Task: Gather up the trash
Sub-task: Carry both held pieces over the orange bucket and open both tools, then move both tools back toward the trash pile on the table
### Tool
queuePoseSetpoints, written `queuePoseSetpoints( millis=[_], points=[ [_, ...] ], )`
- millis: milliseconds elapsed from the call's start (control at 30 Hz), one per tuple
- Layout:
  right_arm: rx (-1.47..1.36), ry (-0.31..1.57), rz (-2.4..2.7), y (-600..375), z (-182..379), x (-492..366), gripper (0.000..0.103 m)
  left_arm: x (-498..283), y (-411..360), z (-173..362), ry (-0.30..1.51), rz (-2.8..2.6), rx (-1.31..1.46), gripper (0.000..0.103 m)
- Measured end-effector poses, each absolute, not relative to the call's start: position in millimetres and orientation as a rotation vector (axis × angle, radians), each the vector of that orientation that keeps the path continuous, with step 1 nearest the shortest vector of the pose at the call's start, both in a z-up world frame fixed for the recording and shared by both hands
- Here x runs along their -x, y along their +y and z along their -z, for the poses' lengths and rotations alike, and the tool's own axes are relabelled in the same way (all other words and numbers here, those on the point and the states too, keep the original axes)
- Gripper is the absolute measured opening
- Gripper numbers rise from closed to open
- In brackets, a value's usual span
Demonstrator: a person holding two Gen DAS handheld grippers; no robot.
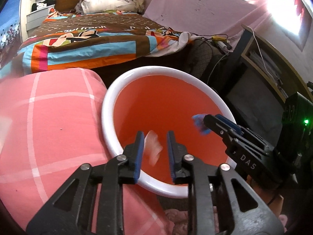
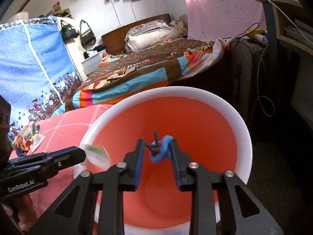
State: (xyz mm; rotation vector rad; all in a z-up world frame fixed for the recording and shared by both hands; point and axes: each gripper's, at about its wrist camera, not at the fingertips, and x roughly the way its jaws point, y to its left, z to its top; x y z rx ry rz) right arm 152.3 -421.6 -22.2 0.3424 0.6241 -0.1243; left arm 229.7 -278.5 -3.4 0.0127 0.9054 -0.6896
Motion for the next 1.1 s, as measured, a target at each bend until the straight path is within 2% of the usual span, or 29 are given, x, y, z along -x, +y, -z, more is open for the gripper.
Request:
queuePoseSetpoints(
  millis=[133, 233, 433, 467, 533, 567, 600, 733, 767, 867, 1100],
  points=[
    [-0.338, 0.622, 0.128, -417.6, 18.8, -154.1, 0.033, -230.2, -270.4, -0.1, 0.895, 0.673, 0.004, 0.035],
    [-0.336, 0.612, 0.132, -416.3, 15.6, -154.0, 0.043, -230.0, -261.8, -4.0, 0.881, 0.658, 0.027, 0.04],
    [-0.325, 0.571, 0.129, -410.1, 3.2, -154.0, 0.046, -223.6, -243.7, -16.3, 0.809, 0.616, 0.046, 0.052],
    [-0.321, 0.56, 0.129, -407.9, 0.6, -154.1, 0.048, -222.1, -238.9, -19.8, 0.788, 0.604, 0.051, 0.057],
    [-0.311, 0.525, 0.125, -403.0, -7.0, -153.8, 0.06, -215.6, -226.0, -28.4, 0.723, 0.562, 0.058, 0.064],
    [-0.306, 0.501, 0.122, -399.5, -11.4, -153.2, 0.073, -213.1, -220.7, -31.8, 0.697, 0.545, 0.06, 0.069],
    [-0.302, 0.47, 0.117, -395.4, -16.3, -152.0, 0.078, -209.2, -213.0, -35.9, 0.662, 0.521, 0.063, 0.076],
    [-0.266, 0.344, 0.09, -374.6, -35.5, -144.2, 0.083, -195.8, -178.2, -50.2, 0.529, 0.428, 0.095, 0.097],
    [-0.255, 0.312, 0.081, -368.3, -39.7, -142.4, 0.087, -192.8, -169.6, -52.8, 0.498, 0.407, 0.105, 0.103],
    [-0.23, 0.223, 0.045, -350.3, -49.8, -136.7, 0.103, -180.6, -142.3, -61.5, 0.391, 0.318, 0.121, 0.103],
    [-0.186, 0.064, -0.066, -310.3, -66.7, -129.9, 0.103, -156.8, -86.6, -67.9, 0.272, 0.179, 0.105, 0.103]
  ],
)
